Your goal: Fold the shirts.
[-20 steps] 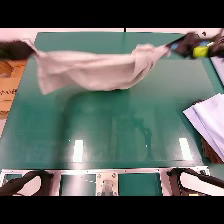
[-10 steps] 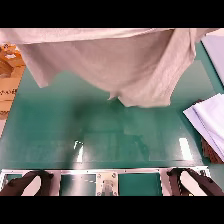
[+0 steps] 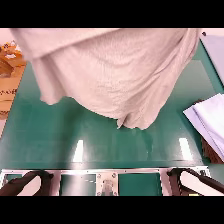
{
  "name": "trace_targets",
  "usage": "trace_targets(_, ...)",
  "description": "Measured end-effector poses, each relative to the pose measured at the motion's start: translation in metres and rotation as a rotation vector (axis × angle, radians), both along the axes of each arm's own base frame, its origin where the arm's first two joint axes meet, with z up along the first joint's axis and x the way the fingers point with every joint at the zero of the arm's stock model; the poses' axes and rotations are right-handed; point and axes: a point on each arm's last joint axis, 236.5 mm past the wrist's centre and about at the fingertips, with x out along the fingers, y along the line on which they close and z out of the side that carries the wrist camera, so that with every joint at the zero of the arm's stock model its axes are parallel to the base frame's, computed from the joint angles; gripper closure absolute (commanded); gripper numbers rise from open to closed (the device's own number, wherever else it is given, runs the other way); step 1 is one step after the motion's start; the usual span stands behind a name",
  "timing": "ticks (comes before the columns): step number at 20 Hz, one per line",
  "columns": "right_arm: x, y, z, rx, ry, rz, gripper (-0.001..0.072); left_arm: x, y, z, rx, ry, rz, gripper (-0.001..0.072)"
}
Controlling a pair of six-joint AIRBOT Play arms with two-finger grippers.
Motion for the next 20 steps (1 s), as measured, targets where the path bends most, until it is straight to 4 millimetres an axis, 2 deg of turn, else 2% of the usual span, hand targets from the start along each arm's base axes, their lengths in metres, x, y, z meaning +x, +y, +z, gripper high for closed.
trace_targets(2,0.034,0.006,-0.053,0.037,0.115,0.033,0.07,0.033,0.002,-0.064,-0.034,0.142,-0.016,0.0688)
trace_targets(4,0.064,0.016,-0.116,0.069,0.243,0.066,0.07,0.063,0.005,-0.135,-0.07,0.275,-0.024,0.0688)
trace_targets(7,0.089,0.025,-0.198,0.11,0.403,0.092,0.07,0.096,0.006,-0.228,-0.121,0.422,-0.034,0.0688)
trace_targets(8,0.094,0.026,-0.22,0.126,0.45,0.088,0.07,0.104,0.004,-0.251,-0.141,0.448,-0.044,0.0688)
trace_targets(10,0.1,0.023,-0.251,0.158,0.516,0.073,0.0679,0.116,-0.005,-0.285,-0.169,0.472,-0.073,0.0687)
trace_targets(11,0.102,0.019,-0.26,0.172,0.537,0.06,0.0548,0.119,-0.011,-0.299,-0.174,0.483,-0.086,0.0625)
trace_targets(12,0.104,0.012,-0.267,0.189,0.555,0.04,0.0494,0.123,-0.014,-0.308,-0.176,0.485,-0.093,0.0342)
trace_targets(13,0.105,0.003,-0.271,0.21,0.574,0.018,0.0532,0.128,-0.015,-0.312,-0.181,0.473,-0.088,0.0179)
trace_targets(14,0.104,-0.008,-0.274,0.232,0.594,0.0,0.068,0.132,-0.015,-0.316,-0.186,0.469,-0.083,0.0175)
trace_targets(17,0.088,-0.041,-0.277,0.289,0.663,-0.017,0.0699,0.137,-0.004,-0.312,-0.192,0.461,-0.083,0.0176)
trace_targets(19,0.069,-0.059,-0.279,0.309,0.712,-0.004,0.0699,0.131,0.005,-0.307,-0.201,0.483,-0.109,0.0178)
trace_targets(20,0.058,-0.064,-0.28,0.314,0.74,0.002,0.0699,0.13,0.012,-0.302,-0.207,0.487,-0.115,0.0253)
